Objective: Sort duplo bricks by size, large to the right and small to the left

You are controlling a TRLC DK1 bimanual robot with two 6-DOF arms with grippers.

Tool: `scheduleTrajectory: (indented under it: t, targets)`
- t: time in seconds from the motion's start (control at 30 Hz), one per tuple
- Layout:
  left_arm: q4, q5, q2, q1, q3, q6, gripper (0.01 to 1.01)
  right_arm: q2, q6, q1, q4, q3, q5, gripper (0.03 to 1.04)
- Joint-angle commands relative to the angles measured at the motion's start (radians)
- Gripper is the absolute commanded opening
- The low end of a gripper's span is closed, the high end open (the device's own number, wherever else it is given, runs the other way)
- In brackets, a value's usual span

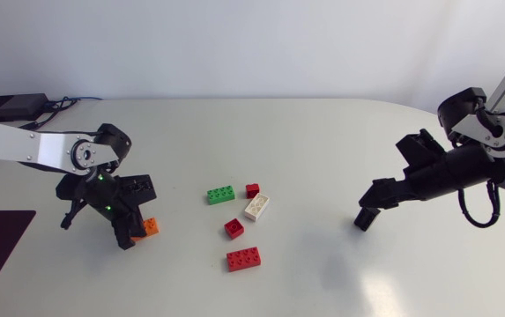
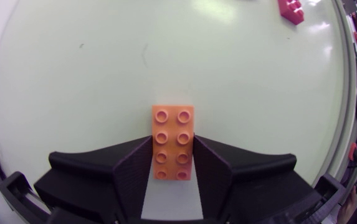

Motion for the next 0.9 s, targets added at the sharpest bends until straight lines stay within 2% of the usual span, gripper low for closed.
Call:
scheduleTrajectory:
  t: [0.0, 0.13, 0.27, 0.4, 0.63, 0.73, 0.87]
  targets:
    - [-0.073, 0.044, -0.011, 0.007, 0.019, 0.007, 0.216, 0.004, -0.002, -0.007, -0.004, -0.002, -0.014, 0.94]
    - [-0.093, 0.096, -0.072, 0.009, 0.04, 0.002, 0.218, -0.001, -0.005, -0.007, -0.004, -0.017, -0.043, 0.94]
    - [-0.109, 0.17, -0.161, -0.036, 0.073, -0.055, 0.221, -0.004, -0.001, -0.004, -0.035, -0.003, -0.121, 0.94]
    - [-0.086, 0.204, -0.247, -0.134, 0.086, -0.145, 0.23, 0.007, 0.007, 0.013, -0.108, 0.041, -0.232, 0.94]
    - [0.065, 0.208, -0.309, -0.346, 0.059, -0.305, 0.243, 0.109, -0.004, 0.058, -0.274, 0.169, -0.472, 0.94]
    - [0.161, 0.207, -0.315, -0.421, 0.043, -0.359, 0.249, 0.14, 0.001, 0.105, -0.302, 0.202, -0.506, 0.94]
    - [0.227, 0.197, -0.287, -0.507, 0.066, -0.414, 0.249, 0.195, 0.016, 0.162, -0.309, 0.233, -0.526, 0.94]
